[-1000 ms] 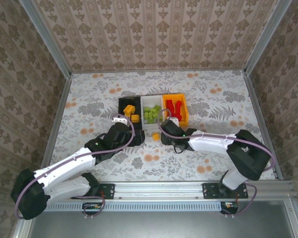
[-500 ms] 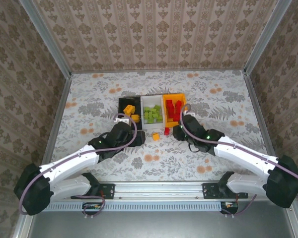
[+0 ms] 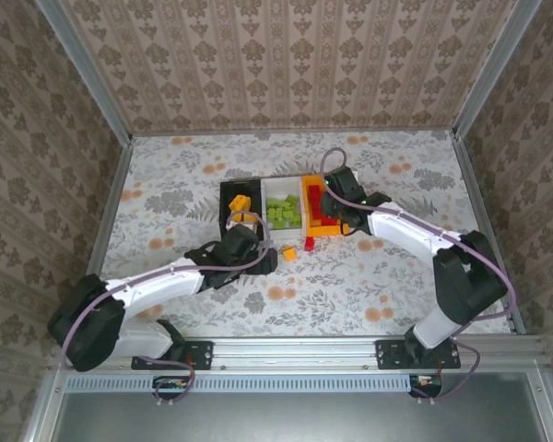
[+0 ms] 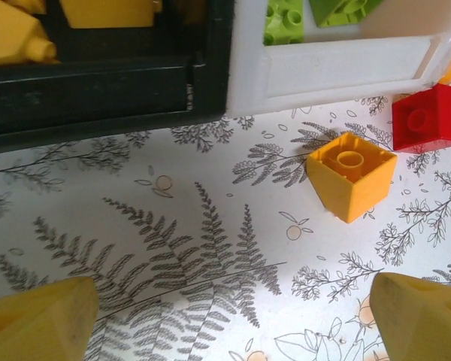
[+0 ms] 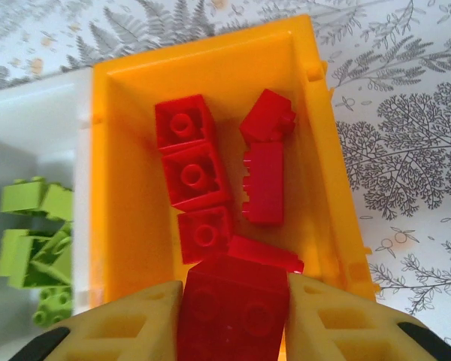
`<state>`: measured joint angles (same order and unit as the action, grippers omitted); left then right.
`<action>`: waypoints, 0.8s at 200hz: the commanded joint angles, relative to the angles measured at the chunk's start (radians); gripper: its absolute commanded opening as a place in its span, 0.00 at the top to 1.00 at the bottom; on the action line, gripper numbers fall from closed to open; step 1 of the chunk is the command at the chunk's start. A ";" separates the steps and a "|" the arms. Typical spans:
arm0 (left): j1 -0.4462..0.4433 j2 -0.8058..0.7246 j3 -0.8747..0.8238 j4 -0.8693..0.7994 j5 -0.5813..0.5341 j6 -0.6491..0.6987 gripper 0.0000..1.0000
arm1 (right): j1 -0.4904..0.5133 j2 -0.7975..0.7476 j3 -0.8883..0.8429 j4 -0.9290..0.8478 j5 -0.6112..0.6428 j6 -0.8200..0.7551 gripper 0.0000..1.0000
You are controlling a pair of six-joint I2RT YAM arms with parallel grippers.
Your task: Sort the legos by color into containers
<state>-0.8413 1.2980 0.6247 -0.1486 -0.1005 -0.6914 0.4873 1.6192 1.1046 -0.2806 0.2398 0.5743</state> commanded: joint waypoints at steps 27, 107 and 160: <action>-0.033 0.119 0.108 0.068 0.024 0.063 0.09 | -0.016 0.070 0.114 -0.019 0.006 -0.027 0.43; -0.112 0.359 0.275 0.050 -0.063 0.141 0.10 | -0.014 -0.129 -0.059 0.045 -0.027 0.009 0.18; -0.112 0.477 0.339 0.043 -0.115 0.150 0.23 | -0.013 -0.274 -0.161 0.065 -0.023 0.019 0.17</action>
<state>-0.9497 1.7382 0.9230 -0.0967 -0.1673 -0.5682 0.4755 1.4155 0.9791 -0.2352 0.2214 0.5793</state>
